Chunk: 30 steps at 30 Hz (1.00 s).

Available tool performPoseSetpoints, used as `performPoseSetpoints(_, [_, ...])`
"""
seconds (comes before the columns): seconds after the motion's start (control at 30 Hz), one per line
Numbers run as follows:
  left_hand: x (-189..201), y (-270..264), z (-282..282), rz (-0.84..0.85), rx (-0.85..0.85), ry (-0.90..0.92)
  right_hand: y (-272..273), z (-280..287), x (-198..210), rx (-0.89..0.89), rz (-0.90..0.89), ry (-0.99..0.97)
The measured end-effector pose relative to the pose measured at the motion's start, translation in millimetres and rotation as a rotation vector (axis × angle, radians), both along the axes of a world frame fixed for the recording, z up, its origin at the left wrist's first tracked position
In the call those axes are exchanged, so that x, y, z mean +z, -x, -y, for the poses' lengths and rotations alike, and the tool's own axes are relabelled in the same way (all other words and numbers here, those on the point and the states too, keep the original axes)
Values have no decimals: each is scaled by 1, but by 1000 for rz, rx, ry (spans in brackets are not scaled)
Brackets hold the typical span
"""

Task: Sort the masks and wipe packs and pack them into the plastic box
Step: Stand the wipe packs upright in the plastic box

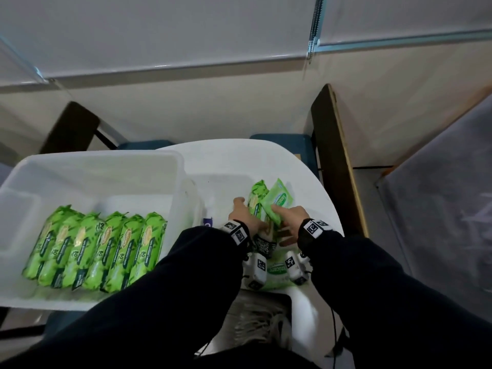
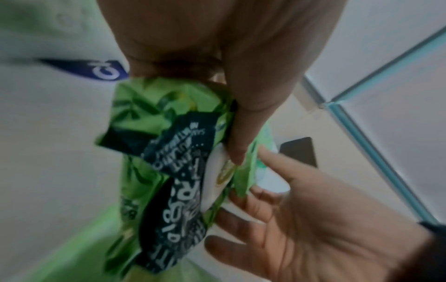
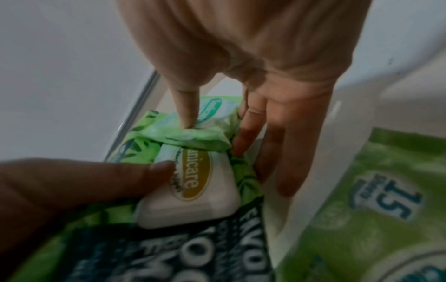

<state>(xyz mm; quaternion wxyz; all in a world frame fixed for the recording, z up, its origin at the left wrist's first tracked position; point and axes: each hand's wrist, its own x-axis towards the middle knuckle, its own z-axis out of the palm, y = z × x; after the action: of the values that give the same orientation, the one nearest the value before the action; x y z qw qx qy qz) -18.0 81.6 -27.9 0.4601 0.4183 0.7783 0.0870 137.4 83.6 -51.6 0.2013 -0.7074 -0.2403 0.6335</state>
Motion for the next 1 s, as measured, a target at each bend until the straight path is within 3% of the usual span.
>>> performPoseSetpoints(0.1, [28,1,-9,-103,-135,19,-7,7,-5,12,34,16])
performPoseSetpoints(0.2, [65,14,-27,-94,-173,-29,-18,1,-18,20,150,44])
performPoseSetpoints(0.27, [93,31,-38,35,-156,-80,-16,-6,-13,57,300,36])
performPoseSetpoints(0.33, [122,50,-40,264,-55,-142,-2,-6,24,88,341,-64])
performPoseSetpoints(0.4, [154,70,-33,552,68,-129,17,-2,62,-24,142,-221])
performPoseSetpoints(0.47, [178,93,-23,761,125,-75,44,9,101,-124,-202,-306])
performPoseSetpoints(0.53, [192,120,-13,878,154,-81,74,18,140,-69,-433,-387])
performPoseSetpoints(0.6, [200,151,-3,950,169,-110,102,22,176,16,-511,-429])
performPoseSetpoints(0.73, [212,233,4,849,100,-203,152,15,209,249,-554,-420])
performPoseSetpoints(0.83, [220,304,1,772,152,-251,203,-7,214,475,-375,-411])
performPoseSetpoints(0.9, [221,352,-3,785,205,-258,244,-24,216,530,-273,-404])
performPoseSetpoints(1.0, [212,416,-11,624,202,-277,301,-48,209,614,-126,-392])
